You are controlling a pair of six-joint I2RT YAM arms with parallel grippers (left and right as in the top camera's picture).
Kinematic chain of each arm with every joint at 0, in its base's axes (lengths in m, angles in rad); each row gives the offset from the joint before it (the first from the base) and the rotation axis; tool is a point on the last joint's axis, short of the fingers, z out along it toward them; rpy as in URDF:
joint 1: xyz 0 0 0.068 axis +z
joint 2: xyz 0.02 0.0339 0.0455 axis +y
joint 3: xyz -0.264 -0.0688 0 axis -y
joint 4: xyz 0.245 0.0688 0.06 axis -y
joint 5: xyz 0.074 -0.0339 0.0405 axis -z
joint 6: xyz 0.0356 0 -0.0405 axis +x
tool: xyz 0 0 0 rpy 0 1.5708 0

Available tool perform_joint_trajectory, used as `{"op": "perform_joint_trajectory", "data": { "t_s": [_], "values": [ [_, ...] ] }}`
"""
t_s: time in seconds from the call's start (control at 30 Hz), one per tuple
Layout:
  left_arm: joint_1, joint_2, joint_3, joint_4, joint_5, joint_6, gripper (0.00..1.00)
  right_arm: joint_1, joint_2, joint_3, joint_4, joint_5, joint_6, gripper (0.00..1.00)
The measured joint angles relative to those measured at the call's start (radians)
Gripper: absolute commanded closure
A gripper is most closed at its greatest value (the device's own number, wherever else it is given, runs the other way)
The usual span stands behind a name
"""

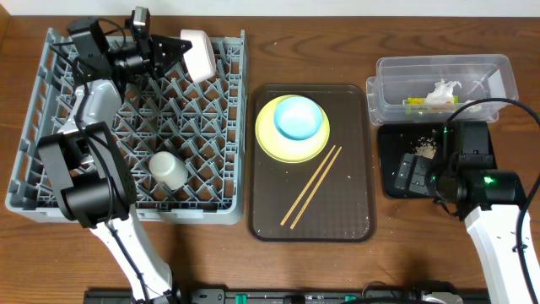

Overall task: Sort waste into correct bins and load items into the dishwasher rack
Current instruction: 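Lower the small white bowl into the rack's back row with left gripper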

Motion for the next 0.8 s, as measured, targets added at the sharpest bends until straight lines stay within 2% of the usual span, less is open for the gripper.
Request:
{"op": "perform_joint_trajectory", "data": {
  "t_s": [0.57,0.6,0.67,0.73,0.8],
  "values": [
    [0.001,0.056,0.0,0.003,0.057,0.004,0.94,0.0,0.0,0.0,0.0,0.0,0.0,0.04],
    [0.001,0.056,0.0,0.011,0.057,0.004,0.91,0.0,0.0,0.0,0.0,0.0,0.0,0.04],
    [0.001,0.058,0.0,0.024,0.056,0.012,0.71,0.0,0.0,0.0,0.0,0.0,0.0,0.04],
    [0.002,0.062,0.0,0.026,0.043,0.011,0.71,0.0,0.0,0.0,0.0,0.0,0.0,0.04],
    [0.004,0.07,0.0,0.025,0.034,0.011,0.64,0.0,0.0,0.0,-0.001,0.0,0.0,0.04]
  ]
}}
